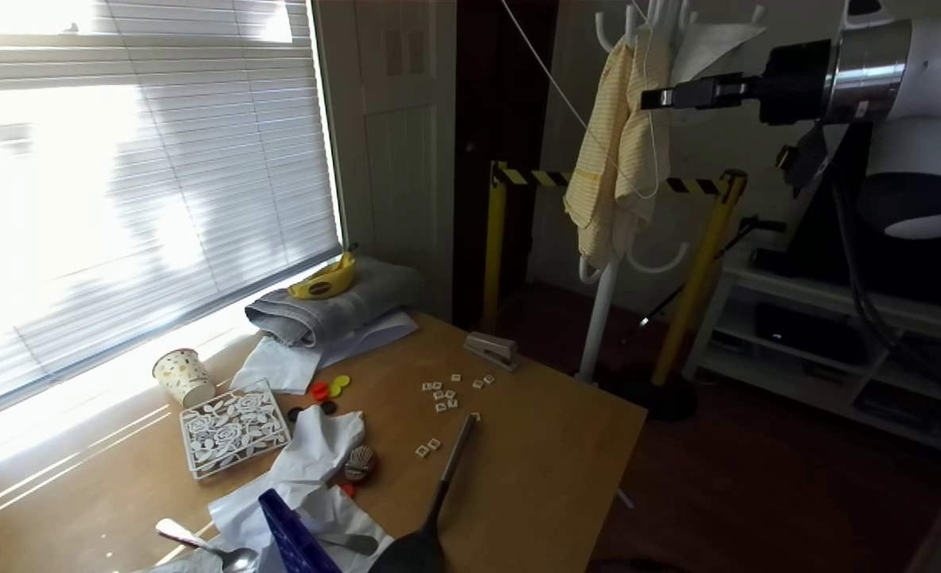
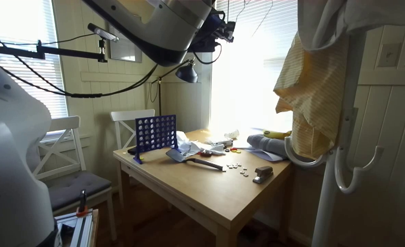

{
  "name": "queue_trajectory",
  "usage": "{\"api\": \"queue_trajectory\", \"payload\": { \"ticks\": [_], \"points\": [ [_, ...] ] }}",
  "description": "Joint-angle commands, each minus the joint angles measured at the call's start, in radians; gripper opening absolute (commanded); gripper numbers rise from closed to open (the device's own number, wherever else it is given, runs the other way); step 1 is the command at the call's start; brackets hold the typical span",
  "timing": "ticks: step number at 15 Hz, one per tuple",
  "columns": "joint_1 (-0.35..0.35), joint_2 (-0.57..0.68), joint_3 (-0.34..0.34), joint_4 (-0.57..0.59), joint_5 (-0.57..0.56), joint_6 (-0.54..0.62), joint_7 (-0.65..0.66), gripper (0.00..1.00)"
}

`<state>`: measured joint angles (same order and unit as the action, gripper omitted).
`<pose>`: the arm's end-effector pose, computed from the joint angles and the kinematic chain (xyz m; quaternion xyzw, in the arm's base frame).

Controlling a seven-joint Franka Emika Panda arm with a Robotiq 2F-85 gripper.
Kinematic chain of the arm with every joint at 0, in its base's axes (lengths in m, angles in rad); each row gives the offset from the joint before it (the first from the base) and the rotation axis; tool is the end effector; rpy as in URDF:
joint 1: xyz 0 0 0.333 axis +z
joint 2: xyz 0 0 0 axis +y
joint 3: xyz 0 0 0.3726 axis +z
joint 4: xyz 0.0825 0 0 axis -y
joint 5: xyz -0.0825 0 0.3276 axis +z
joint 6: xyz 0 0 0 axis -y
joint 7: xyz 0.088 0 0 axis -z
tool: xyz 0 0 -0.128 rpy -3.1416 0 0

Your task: Take the hanger off the bottom right hook and hang it on the top left hook

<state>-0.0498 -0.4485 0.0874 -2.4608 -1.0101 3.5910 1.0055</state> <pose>0.3412 0.1369 0.6660 -0.7615 -0.1254 -0.6174 0.1526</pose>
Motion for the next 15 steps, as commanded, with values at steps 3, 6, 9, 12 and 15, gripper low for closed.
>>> {"api": "queue_trajectory", "payload": {
  "ticks": [3, 6, 9, 12, 15],
  "points": [
    [0.189, 0.117, -0.173, 0.062, -0.146, -0.136, 0.247, 0.01],
    [0.354, 0.167, -0.352, 0.055, -0.221, -0.142, 0.389, 0.01],
    [0.465, 0.153, -0.484, 0.064, -0.33, -0.143, 0.502, 0.01],
    [0.538, 0.141, -0.55, 0.096, -0.426, -0.134, 0.571, 0.01],
    [0.574, 0.149, -0.589, 0.148, -0.53, -0.091, 0.65, 0.01]
  ]
}}
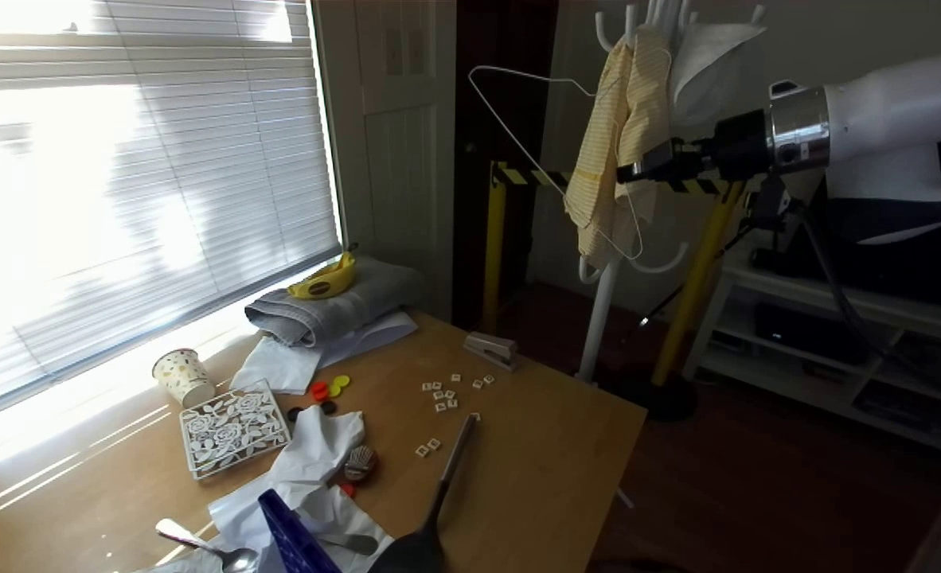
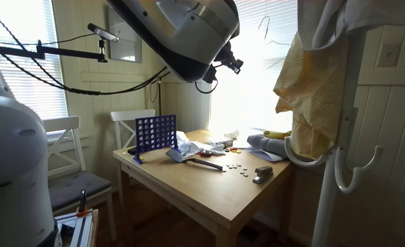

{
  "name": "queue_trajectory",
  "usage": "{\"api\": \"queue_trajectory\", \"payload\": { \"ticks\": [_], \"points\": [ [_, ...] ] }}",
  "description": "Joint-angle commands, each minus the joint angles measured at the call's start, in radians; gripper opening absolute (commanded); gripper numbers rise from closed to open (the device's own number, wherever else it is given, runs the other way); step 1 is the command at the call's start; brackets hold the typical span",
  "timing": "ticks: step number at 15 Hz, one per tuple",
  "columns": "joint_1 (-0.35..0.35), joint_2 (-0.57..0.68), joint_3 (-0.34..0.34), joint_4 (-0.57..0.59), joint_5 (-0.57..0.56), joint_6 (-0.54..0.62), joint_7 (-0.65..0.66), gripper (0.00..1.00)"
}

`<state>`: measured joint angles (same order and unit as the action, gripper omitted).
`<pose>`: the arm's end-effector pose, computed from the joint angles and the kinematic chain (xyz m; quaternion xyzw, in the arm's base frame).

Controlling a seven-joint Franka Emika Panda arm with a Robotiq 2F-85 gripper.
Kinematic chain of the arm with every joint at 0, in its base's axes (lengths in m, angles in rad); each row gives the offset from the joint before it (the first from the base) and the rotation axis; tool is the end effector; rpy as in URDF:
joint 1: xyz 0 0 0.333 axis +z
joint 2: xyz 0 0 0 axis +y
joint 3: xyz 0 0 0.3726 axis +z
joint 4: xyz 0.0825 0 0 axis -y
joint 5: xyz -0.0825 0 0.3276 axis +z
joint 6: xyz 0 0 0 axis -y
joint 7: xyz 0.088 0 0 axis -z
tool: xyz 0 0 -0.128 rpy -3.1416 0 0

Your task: Take the hanger off the bottom right hook and hang it on the top left hook

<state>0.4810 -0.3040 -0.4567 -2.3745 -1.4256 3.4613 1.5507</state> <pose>0.3888 0.1044 0.6018 -0.8351 -0.0099 -0.4973 0.2347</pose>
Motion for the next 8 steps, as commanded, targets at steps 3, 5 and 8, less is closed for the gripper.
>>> {"api": "queue_trajectory", "payload": {
  "ticks": [3, 5, 8],
  "points": [
    [0.039, 0.055, -0.081, 0.153, -0.254, 0.191, 0.249, 0.01],
    [0.001, 0.083, -0.08, 0.249, -0.397, 0.314, 0.388, 0.01],
    [-0.005, 0.039, -0.077, 0.213, -0.384, 0.274, 0.356, 0.02]
  ]
}}
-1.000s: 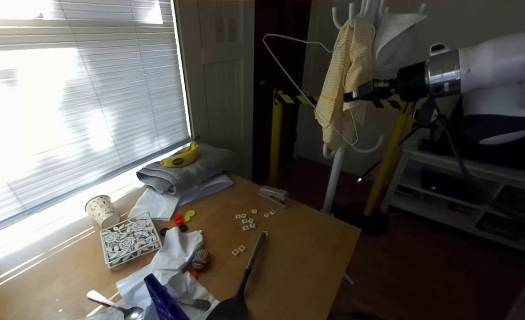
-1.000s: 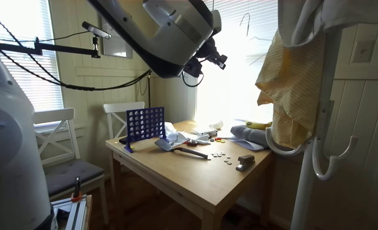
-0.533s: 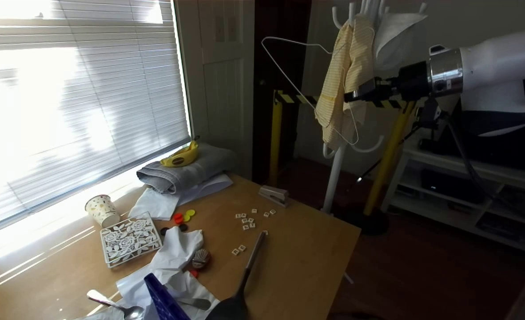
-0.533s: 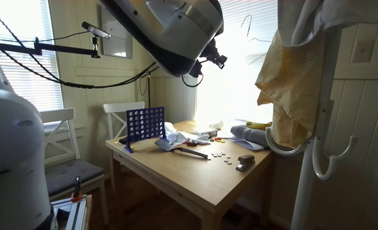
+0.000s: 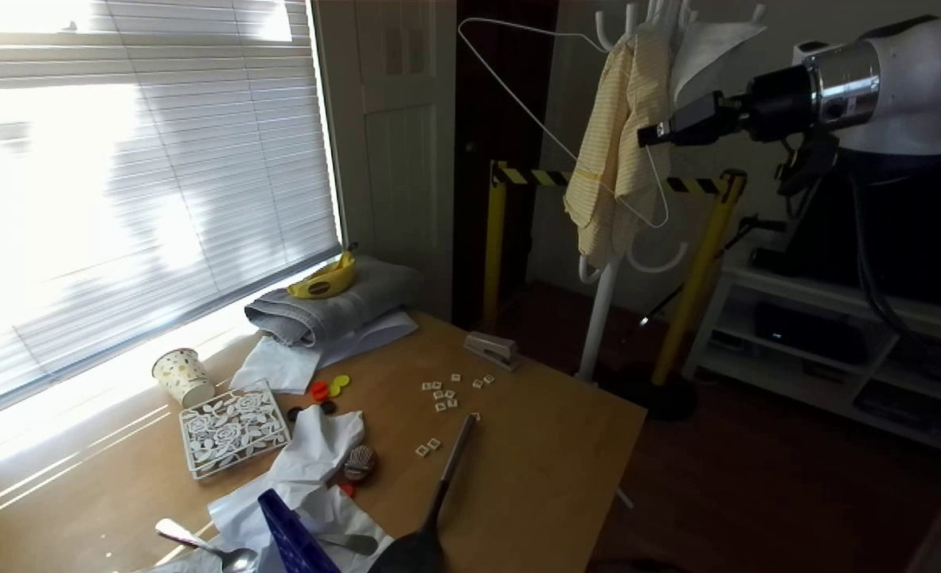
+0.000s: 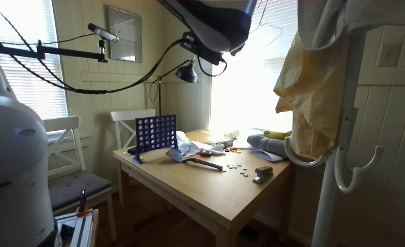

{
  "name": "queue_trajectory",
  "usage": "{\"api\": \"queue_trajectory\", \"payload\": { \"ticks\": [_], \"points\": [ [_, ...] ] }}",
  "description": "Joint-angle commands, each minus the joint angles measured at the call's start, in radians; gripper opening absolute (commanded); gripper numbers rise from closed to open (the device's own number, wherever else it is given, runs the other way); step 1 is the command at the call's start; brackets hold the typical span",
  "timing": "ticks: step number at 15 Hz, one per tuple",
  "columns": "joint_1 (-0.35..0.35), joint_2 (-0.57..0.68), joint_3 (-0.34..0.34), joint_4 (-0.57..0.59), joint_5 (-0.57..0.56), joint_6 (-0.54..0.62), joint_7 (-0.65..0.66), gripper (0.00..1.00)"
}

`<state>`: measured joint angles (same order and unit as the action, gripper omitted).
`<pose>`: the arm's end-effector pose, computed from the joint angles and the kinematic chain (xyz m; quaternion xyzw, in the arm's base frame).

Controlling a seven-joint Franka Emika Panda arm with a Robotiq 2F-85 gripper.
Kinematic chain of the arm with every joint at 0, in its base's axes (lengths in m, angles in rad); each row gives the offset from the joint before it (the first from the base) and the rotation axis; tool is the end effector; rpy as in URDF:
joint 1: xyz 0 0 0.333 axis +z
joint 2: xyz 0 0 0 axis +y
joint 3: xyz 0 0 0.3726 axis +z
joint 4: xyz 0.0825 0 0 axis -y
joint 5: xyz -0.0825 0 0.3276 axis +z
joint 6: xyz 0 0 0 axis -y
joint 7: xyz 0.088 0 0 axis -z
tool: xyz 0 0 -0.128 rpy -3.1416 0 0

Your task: Take the hanger off the bottom right hook and hang it on the top left hook

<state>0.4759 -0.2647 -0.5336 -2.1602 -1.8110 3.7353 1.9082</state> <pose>0.3763 0.0846 0.6402 -0.8155 -0.0722 -0.4885 0.3017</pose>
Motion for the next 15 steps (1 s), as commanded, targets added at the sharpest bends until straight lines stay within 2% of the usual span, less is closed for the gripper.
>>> {"api": "queue_trajectory", "payload": {
  "ticks": [1, 4, 7, 11, 15],
  "points": [
    [-0.006, 0.0, 0.0, 0.024, -0.022, 0.005, 0.025, 0.02],
    [-0.008, 0.015, -0.004, 0.053, 0.0, -0.008, 0.069, 0.01],
    [-0.016, 0.091, -0.027, 0.137, 0.001, 0.057, 0.177, 0.01],
    [-0.036, 0.212, -0.015, 0.307, -0.124, 0.124, 0.409, 0.01],
    [-0.023, 0.283, -0.01, 0.477, -0.186, 0.171, 0.557, 0.01]
  ]
}}
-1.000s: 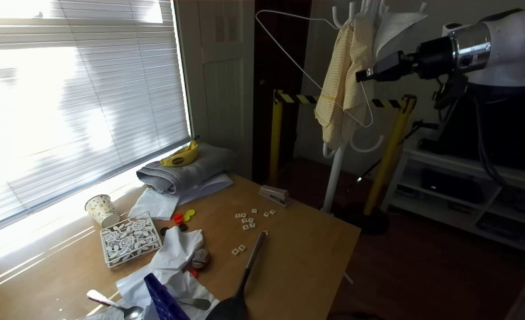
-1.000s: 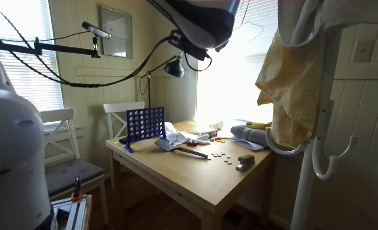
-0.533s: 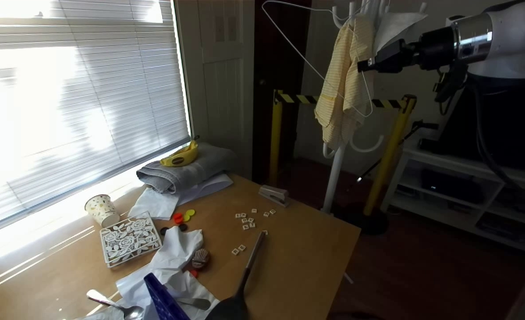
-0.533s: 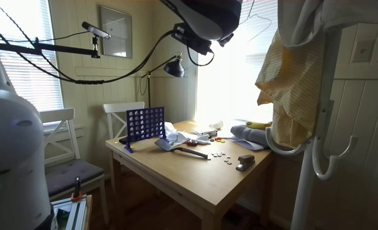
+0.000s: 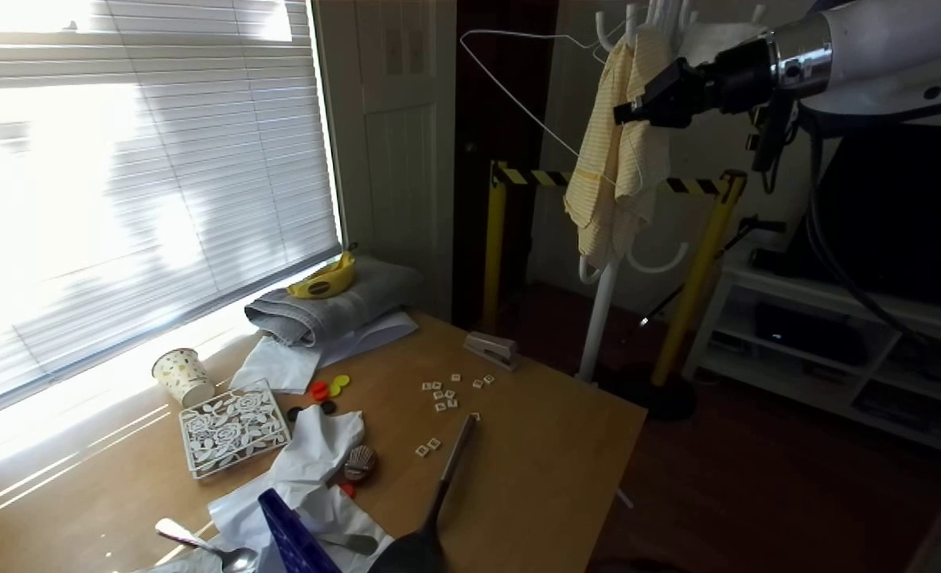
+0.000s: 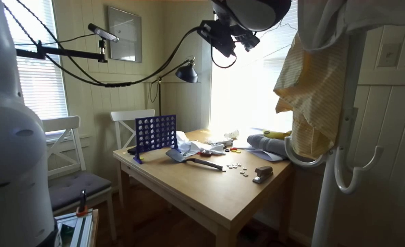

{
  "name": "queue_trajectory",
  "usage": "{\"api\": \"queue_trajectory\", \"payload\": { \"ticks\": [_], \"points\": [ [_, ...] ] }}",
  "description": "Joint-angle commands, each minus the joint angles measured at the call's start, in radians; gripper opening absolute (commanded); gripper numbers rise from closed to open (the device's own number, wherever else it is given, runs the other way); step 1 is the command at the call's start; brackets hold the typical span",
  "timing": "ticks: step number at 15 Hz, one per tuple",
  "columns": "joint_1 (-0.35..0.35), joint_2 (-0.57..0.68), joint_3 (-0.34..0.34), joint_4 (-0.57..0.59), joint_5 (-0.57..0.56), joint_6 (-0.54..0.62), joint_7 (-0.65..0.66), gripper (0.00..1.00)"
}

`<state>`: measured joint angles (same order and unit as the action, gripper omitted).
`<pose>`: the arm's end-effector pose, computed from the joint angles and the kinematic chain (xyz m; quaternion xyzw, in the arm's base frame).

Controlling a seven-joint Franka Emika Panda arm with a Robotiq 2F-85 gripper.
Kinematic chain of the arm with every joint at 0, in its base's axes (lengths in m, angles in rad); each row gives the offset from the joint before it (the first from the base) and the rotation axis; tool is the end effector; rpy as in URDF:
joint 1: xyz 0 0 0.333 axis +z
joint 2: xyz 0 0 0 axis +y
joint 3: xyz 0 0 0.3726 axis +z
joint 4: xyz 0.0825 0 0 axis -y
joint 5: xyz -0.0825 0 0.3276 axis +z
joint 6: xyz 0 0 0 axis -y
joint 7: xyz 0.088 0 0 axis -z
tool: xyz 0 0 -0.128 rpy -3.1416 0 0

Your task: Take the hanger off the bottom right hook and hang it on the top left hook

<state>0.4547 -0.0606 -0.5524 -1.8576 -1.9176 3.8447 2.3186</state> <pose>0.4394 0.0886 0.6585 -0.8282 0.0117 -0.4465 0.3387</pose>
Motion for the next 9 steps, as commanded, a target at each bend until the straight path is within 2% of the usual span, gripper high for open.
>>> {"api": "queue_trajectory", "payload": {
  "ticks": [1, 4, 9],
  "points": [
    [0.001, 0.09, 0.009, 0.209, -0.085, 0.065, 0.165, 0.01],
    [-0.005, 0.118, -0.003, 0.285, -0.044, 0.08, 0.213, 0.01],
    [-0.022, 0.152, -0.023, 0.319, 0.037, 0.082, 0.276, 0.01]
  ]
}}
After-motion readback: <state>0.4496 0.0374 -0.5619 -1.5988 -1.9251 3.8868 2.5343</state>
